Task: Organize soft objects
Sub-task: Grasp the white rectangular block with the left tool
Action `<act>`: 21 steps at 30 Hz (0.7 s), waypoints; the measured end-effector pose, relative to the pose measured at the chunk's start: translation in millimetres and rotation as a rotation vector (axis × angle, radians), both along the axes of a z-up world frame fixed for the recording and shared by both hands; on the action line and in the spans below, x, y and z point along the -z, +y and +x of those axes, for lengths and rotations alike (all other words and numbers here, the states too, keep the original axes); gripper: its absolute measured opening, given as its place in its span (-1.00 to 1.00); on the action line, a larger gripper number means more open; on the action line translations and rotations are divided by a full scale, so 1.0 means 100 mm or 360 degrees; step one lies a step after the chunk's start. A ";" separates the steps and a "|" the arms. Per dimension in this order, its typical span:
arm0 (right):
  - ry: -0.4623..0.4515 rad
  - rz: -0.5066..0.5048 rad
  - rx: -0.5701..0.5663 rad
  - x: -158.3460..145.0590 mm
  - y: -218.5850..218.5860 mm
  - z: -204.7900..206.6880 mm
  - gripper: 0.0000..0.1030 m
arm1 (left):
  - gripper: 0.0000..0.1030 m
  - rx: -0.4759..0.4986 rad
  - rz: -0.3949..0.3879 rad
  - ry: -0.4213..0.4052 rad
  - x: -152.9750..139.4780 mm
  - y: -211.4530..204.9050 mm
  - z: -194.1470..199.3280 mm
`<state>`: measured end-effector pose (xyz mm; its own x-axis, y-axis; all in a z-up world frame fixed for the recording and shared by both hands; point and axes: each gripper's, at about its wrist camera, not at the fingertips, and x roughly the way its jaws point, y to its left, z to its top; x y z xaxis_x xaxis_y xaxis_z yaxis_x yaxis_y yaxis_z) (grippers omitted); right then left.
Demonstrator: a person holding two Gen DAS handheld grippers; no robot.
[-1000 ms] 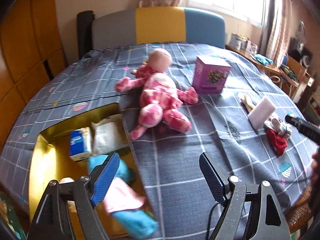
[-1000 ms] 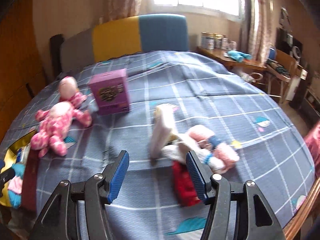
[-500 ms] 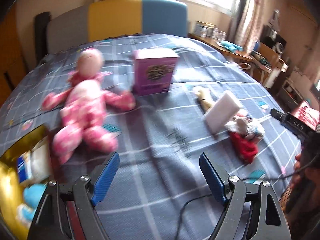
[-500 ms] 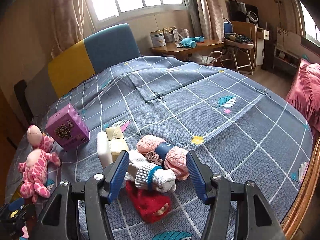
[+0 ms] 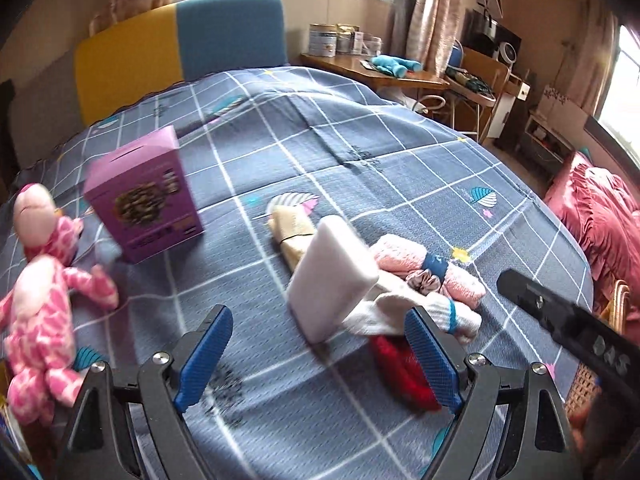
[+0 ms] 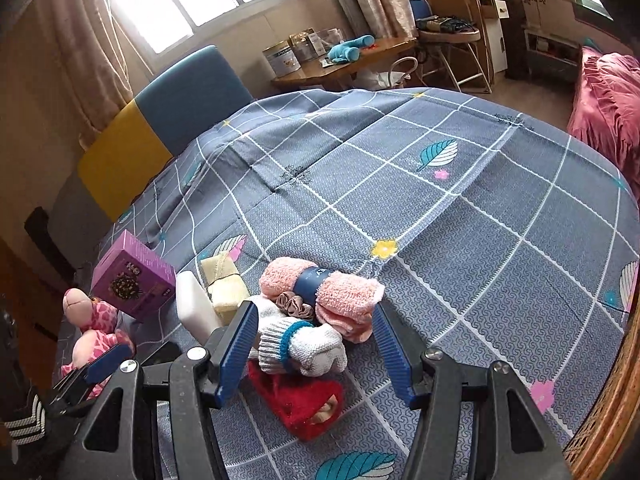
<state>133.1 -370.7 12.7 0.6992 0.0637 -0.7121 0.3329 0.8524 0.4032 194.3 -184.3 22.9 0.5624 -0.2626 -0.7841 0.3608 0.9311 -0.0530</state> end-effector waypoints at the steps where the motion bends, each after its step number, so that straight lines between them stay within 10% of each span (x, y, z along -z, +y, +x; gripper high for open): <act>1: 0.0002 0.0006 0.0003 0.01 -0.01 0.00 0.17 | 0.71 0.0014 0.0000 0.0004 0.03 -0.09 0.06; 5: 0.0049 0.0059 0.0012 0.08 -0.04 0.02 0.17 | 0.36 -0.0021 -0.0028 0.0072 0.16 -0.24 0.35; 8: 0.0068 0.0076 0.0012 0.11 -0.05 0.03 0.17 | -0.38 -0.0034 -0.0056 0.0151 0.27 -0.27 0.52; 21: 0.0004 0.0090 -0.0008 0.06 -0.03 0.01 0.16 | -0.61 -0.0068 -0.0311 0.0063 -0.04 0.73 -0.24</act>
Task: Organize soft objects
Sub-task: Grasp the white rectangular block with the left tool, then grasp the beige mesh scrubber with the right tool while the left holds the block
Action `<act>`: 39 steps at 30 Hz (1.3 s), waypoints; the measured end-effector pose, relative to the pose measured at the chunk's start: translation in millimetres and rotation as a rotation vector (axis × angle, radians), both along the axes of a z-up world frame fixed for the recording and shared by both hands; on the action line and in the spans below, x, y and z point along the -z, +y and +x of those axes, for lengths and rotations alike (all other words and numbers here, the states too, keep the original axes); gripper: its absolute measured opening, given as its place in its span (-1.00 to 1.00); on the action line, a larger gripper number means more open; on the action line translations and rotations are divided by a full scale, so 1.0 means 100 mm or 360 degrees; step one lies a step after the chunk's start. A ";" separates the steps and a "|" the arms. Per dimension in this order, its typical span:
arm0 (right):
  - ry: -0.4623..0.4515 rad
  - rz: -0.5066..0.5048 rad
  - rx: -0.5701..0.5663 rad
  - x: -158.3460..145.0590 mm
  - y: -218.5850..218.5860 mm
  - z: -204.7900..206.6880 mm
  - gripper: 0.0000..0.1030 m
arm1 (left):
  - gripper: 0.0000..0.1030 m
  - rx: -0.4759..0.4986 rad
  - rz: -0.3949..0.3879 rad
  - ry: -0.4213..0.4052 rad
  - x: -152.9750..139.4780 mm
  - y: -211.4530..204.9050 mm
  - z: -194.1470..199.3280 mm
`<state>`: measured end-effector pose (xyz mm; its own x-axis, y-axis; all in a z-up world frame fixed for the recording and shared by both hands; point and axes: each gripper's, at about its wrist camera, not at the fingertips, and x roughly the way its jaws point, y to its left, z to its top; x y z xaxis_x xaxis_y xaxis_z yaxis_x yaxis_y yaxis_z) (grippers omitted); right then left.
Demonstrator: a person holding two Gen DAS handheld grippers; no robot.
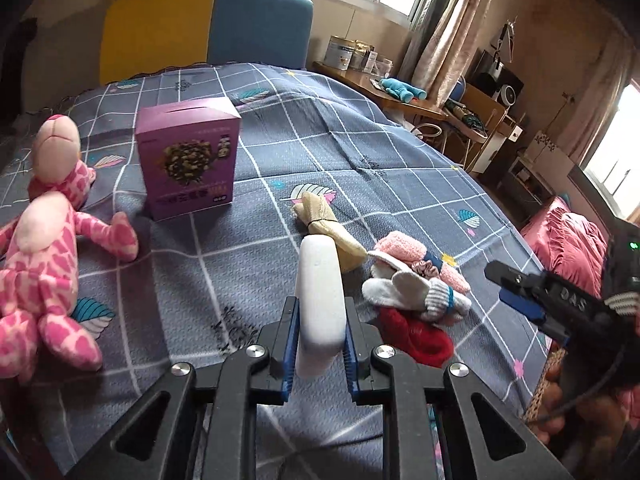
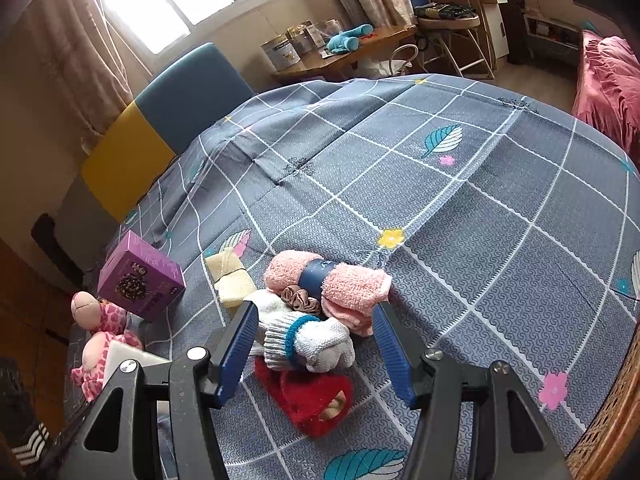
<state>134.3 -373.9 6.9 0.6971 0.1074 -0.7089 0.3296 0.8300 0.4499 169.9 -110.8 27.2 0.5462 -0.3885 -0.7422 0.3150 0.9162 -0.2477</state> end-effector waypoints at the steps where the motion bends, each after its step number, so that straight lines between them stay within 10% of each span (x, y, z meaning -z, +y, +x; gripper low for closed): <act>1: -0.0003 0.0004 -0.0010 0.00 0.01 0.00 0.16 | -0.61 0.0003 -0.0006 -0.0007 -0.01 0.08 -0.09; 15: 0.0048 -0.0326 -0.0674 -0.14 1.04 0.56 0.16 | -0.61 -0.0097 -0.0139 0.0027 -0.02 0.99 -0.92; 28: 0.0457 -0.0651 -0.0753 0.56 1.36 1.84 0.16 | -0.61 -0.0115 -0.0222 -0.0009 -0.12 1.15 -1.04; 39: 0.0284 -0.0631 -0.0882 0.41 1.53 1.42 -0.26 | -0.61 -0.0139 -0.0237 0.0010 -0.10 1.19 -1.03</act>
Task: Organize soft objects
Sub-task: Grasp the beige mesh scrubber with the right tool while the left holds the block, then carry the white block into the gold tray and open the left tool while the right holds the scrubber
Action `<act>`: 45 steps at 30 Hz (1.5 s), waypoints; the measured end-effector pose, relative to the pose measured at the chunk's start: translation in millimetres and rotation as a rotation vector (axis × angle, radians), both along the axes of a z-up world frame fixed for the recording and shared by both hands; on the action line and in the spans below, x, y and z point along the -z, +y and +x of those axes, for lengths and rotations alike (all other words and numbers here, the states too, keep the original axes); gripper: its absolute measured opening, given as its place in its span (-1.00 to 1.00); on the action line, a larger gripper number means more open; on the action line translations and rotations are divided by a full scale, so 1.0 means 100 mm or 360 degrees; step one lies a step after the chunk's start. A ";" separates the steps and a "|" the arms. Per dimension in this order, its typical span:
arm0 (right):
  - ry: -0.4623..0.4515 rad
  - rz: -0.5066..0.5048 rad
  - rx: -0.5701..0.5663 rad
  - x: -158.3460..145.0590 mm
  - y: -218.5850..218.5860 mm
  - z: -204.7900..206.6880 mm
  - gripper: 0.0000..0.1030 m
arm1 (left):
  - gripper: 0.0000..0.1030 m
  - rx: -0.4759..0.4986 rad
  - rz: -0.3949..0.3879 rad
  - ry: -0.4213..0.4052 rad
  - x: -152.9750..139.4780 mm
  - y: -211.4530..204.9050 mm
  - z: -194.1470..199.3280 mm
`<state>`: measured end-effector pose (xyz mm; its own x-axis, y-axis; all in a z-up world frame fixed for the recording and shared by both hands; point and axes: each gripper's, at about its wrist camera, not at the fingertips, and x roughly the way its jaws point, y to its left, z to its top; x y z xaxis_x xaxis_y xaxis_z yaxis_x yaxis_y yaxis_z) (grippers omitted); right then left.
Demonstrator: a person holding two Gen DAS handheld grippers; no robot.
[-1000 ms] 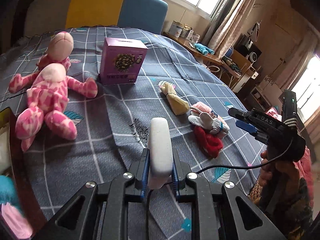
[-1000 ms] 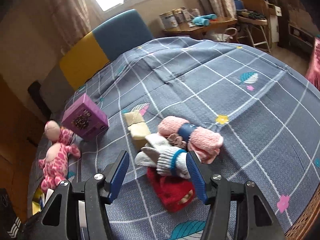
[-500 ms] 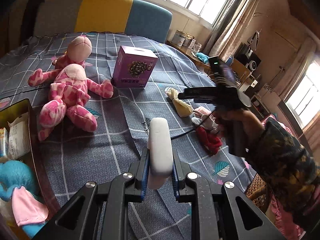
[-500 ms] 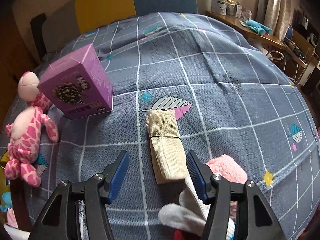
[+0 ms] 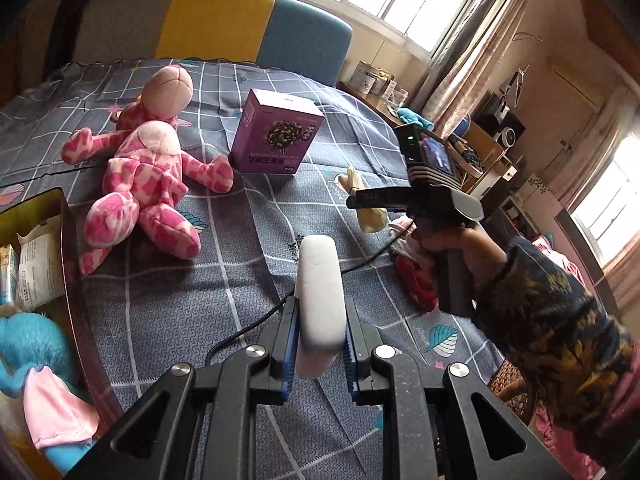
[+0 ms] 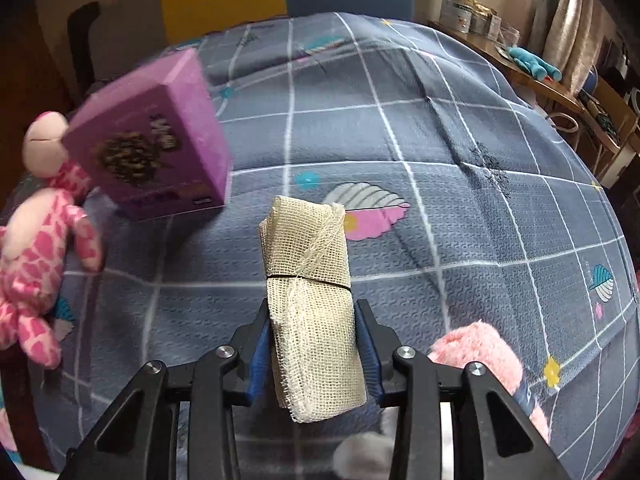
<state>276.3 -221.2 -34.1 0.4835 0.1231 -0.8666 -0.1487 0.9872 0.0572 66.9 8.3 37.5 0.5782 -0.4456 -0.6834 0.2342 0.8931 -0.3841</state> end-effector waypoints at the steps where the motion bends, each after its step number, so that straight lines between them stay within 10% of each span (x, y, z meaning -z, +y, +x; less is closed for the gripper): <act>1: -0.0012 0.0027 -0.0047 -0.04 0.07 -0.12 -0.26 | -0.61 0.0001 0.0000 -0.0006 -0.01 0.00 0.00; 11: 0.0009 -0.0148 -0.0543 0.27 0.87 -1.36 -0.24 | -0.64 -0.0043 -0.0003 -0.0092 -0.23 0.08 -0.14; 45: -0.0302 -0.0127 -0.0489 0.35 0.79 -1.60 -0.13 | -0.64 -0.0162 0.0013 -0.0216 -0.52 0.29 -0.38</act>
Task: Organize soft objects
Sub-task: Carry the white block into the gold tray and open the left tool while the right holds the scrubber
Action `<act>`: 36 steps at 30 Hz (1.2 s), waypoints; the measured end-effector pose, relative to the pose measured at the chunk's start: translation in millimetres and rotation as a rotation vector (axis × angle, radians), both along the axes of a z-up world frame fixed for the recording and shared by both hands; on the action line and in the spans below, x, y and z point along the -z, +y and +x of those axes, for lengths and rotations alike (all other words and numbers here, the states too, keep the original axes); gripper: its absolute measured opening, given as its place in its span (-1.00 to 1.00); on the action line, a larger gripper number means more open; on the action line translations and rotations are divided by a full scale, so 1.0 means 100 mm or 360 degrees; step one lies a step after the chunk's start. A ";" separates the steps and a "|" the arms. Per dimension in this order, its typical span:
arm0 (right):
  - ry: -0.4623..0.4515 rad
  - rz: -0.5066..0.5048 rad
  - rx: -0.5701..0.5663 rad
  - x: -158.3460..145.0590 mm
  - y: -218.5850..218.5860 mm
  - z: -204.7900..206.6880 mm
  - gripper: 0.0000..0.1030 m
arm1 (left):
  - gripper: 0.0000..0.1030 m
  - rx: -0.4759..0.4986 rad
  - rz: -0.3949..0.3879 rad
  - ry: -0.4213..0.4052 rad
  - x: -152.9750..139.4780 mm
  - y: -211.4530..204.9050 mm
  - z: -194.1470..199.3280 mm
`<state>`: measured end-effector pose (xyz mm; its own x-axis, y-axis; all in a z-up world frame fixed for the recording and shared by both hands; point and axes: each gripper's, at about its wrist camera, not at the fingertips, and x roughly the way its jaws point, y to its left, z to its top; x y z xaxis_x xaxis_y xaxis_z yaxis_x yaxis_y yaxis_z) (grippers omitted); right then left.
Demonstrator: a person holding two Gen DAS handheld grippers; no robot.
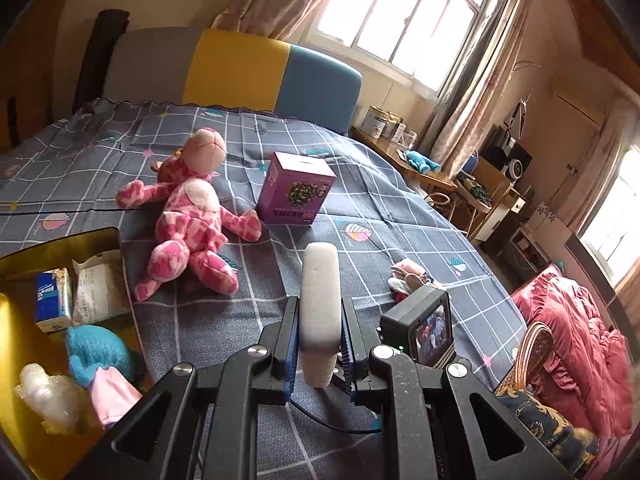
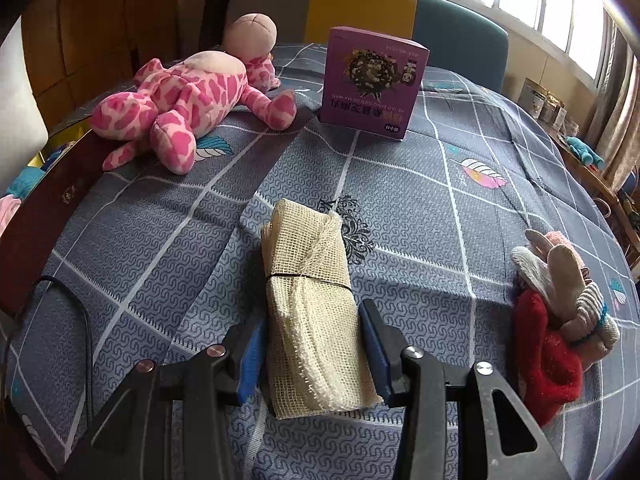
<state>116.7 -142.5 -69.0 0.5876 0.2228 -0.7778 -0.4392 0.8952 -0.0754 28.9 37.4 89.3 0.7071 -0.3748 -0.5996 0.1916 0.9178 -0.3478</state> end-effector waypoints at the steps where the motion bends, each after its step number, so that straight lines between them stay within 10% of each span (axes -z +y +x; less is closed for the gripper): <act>1: -0.0001 0.0002 0.0001 -0.01 0.00 0.00 -0.13 | -0.64 -0.0015 0.0000 -0.0004 -0.01 0.03 -0.01; 14: -0.0004 0.0033 0.0028 -0.02 -0.02 0.00 -0.13 | -0.64 -0.0628 0.0026 -0.0226 -0.54 1.58 -0.45; 22: -0.0008 0.0039 0.0041 -0.02 -0.01 -0.01 -0.13 | -0.64 -0.0918 0.0036 0.0178 0.12 2.62 -0.32; 36: -0.0023 0.0028 0.0064 -0.01 -0.01 -0.03 -0.13 | -0.57 -0.0965 0.0211 0.0449 0.74 2.68 0.30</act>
